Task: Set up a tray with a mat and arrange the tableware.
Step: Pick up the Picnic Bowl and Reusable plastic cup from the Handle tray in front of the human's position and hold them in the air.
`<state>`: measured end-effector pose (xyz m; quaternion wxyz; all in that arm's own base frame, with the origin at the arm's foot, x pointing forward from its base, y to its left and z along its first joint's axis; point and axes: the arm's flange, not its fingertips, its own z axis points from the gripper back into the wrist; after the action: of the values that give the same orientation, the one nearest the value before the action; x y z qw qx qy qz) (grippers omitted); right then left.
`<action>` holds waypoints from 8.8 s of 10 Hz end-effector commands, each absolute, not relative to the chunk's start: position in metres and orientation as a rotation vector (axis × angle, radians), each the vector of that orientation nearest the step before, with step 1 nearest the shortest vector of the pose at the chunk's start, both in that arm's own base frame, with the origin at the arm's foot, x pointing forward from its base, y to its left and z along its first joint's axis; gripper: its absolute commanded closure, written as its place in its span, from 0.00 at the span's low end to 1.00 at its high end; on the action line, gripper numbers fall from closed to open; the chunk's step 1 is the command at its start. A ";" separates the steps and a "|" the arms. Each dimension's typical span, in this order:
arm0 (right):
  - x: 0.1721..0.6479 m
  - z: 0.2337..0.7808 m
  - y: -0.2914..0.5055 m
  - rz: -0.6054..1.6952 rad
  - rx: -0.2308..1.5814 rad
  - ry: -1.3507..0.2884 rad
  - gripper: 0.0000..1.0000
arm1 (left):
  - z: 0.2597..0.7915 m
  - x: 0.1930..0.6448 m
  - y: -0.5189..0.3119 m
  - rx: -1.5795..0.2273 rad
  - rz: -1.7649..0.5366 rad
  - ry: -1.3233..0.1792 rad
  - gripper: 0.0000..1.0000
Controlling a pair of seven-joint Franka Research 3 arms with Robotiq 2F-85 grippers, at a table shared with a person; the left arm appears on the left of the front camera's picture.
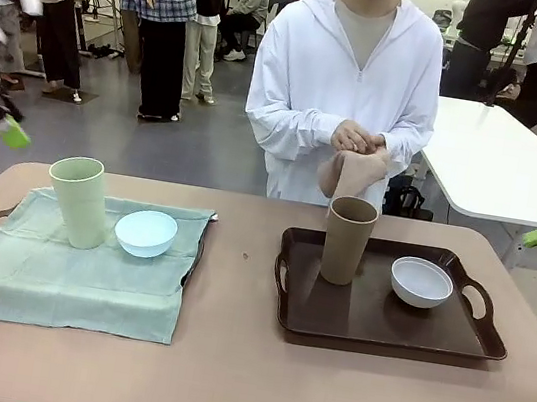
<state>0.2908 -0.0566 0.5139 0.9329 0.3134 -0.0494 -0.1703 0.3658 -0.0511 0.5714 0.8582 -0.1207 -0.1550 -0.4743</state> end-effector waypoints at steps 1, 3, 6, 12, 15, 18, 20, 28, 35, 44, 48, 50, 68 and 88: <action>0.300 0.500 -0.024 -0.366 0.573 -0.074 0.12 | 0.547 0.370 -0.096 -0.126 -1.060 -0.378 0.00; 0.314 0.479 0.006 -0.395 0.474 -0.070 0.12 | 0.532 0.376 -0.149 -0.123 -1.155 -0.469 0.00; 0.327 0.452 0.027 -0.411 0.355 -0.088 0.12 | 0.514 0.387 -0.206 -0.168 -1.264 -0.532 0.00; 0.351 0.461 0.027 -0.392 0.364 -0.068 0.12 | 0.491 0.396 -0.235 -0.176 -1.249 -0.500 0.00; 0.352 0.460 0.026 -0.387 0.385 -0.060 0.12 | 0.488 0.401 -0.236 -0.184 -1.242 -0.495 0.00; 0.388 0.460 0.033 -0.309 0.223 -0.073 0.12 | 0.469 0.429 -0.309 -0.343 -1.432 -0.448 0.00; 0.415 0.455 0.026 -0.239 0.170 -0.059 0.12 | 0.461 0.440 -0.353 -0.360 -1.535 -0.459 0.00; 0.458 0.421 0.015 -0.243 0.169 0.054 0.12 | 0.393 0.487 -0.398 -0.584 -1.507 -0.675 0.00; 0.469 0.392 0.016 -0.246 0.235 0.059 0.12 | 0.364 0.501 -0.401 -0.543 -1.337 -0.678 0.00; 0.476 0.372 0.025 -0.276 0.197 -0.067 0.12 | 0.349 0.503 -0.406 -0.576 -1.412 -0.711 0.00; 0.475 0.364 0.024 -0.247 0.190 -0.070 0.12 | 0.339 0.527 -0.420 -0.643 -1.451 -0.760 0.00; 0.471 0.361 0.021 -0.241 0.183 -0.068 0.12 | 0.334 0.533 -0.429 -0.683 -1.468 -0.762 0.00; 0.470 0.331 0.019 -0.214 0.182 0.012 0.12 | 0.281 0.527 -0.492 -0.749 -1.580 -0.747 0.00; 0.433 0.475 0.003 0.010 0.212 0.143 1.00 | 0.410 0.423 -0.432 -0.646 -1.563 -0.744 0.32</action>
<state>0.4314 0.0035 0.4650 0.9878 0.1315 0.0804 0.0207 0.4473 -0.4530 0.3902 0.6068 -0.2693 -0.3116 -0.6798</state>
